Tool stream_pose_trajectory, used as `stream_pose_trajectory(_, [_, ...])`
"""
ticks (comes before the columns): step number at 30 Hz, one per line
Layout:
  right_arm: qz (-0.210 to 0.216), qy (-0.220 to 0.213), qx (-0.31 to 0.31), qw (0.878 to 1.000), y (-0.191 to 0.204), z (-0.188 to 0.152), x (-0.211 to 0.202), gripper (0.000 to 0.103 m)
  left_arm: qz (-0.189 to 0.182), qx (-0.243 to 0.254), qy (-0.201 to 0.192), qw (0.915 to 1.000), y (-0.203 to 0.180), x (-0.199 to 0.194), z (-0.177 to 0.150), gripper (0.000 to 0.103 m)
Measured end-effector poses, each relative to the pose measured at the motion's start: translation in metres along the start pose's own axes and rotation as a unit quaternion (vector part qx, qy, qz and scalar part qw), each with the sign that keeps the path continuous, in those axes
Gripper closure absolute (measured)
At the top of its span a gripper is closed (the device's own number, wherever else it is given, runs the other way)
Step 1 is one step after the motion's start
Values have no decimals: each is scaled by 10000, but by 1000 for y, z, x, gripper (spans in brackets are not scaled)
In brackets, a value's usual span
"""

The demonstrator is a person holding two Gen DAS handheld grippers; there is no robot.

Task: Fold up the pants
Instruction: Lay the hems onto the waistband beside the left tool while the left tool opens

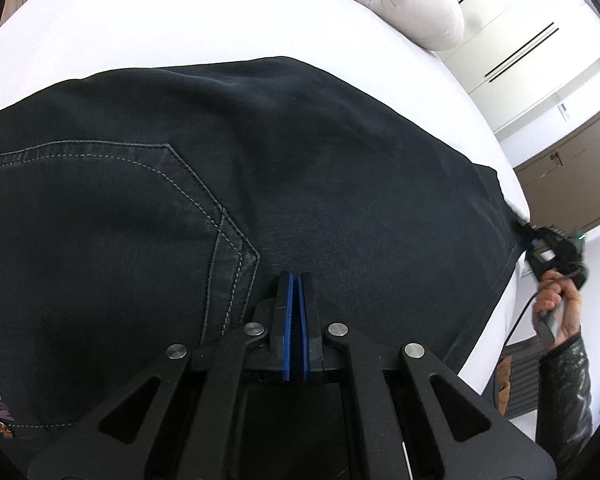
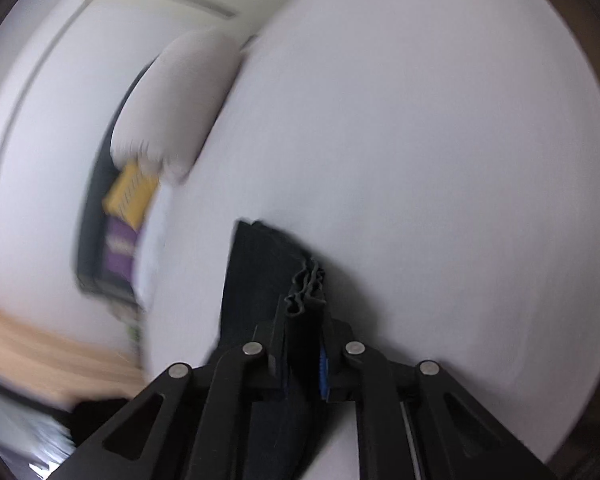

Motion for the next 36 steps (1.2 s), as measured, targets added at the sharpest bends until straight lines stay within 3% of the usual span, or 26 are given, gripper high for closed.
stream_pose_trajectory(2, [-122, -25, -1226, 9924, 58, -21, -10, 92, -3, -51, -34, 10000, 2, -1, -1, 100])
stream_pose_trajectory(4, [-183, 45, -2460, 9691, 114, -63, -15, 92, -31, -124, -88, 9999, 5, -2, -1, 99])
stream_pose_trajectory(6, [-311, 188, -3708, 9280, 161, -127, -9, 92, -120, -240, -167, 9995, 9, -4, -2, 99])
stream_pose_trajectory(7, [-468, 224, -4346, 8991, 177, -163, -3, 92, -174, -289, -187, 9993, 12, -6, -3, 99])
stream_pose_trajectory(10, [-1034, 315, -5577, 8230, 187, -235, 26, 93, -363, -423, -212, 9982, 18, -11, -5, 99])
stream_pose_trajectory(11, [-1252, 350, -5756, 8073, 183, -249, 40, 93, -435, -499, -210, 9976, 22, -13, -6, 99])
stream_pose_trajectory(15, [-1457, 212, -5799, 8013, 184, -250, 46, 93, -752, -763, -213, 9940, 31, -19, -6, 86])
stream_pose_trajectory(16, [-1482, 162, -5858, 7967, 186, -249, 44, 93, -840, -827, -217, 9928, 31, -20, -5, 76])
stream_pose_trajectory(19, [-1522, -56, -6055, 7811, 197, -247, 33, 93, -1204, -876, -271, 9885, 24, -21, 0, 29])
stream_pose_trajectory(20, [-1497, -122, -6086, 7791, 202, -248, 28, 93, -1279, -884, -300, 9874, 19, -25, 3, 19])
stream_pose_trajectory(22, [-1438, -264, -6166, 7735, 214, -252, 20, 93, -1543, -1007, -268, 9825, 15, -23, 9, 12])
stream_pose_trajectory(27, [-1195, -531, -6382, 7587, 239, -272, 3, 93, -2348, -1643, 366, 9574, 15, -4, 20, 12])
stream_pose_trajectory(33, [-1006, -530, -6633, 7397, 254, -299, 7, 93, -2522, -1830, 636, 9481, 25, 7, 30, 12])
stream_pose_trajectory(34, [-977, -524, -6660, 7377, 255, -302, 7, 93, -2542, -1851, 636, 9471, 29, 6, 31, 16])
stream_pose_trajectory(36, [-885, -534, -6745, 7310, 262, -312, 7, 93, -2419, -1800, 710, 9508, 35, 6, 34, 37])
Point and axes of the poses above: each gripper's, at about its wrist camera, not at the fingertips, and x roughly the way its jaws point, y to its left, z to its top, the point moved 4 cm from there along x, roughly the way its jaws point, and after that the axes turned 4 degrees about -z, right-handed, at the moved point
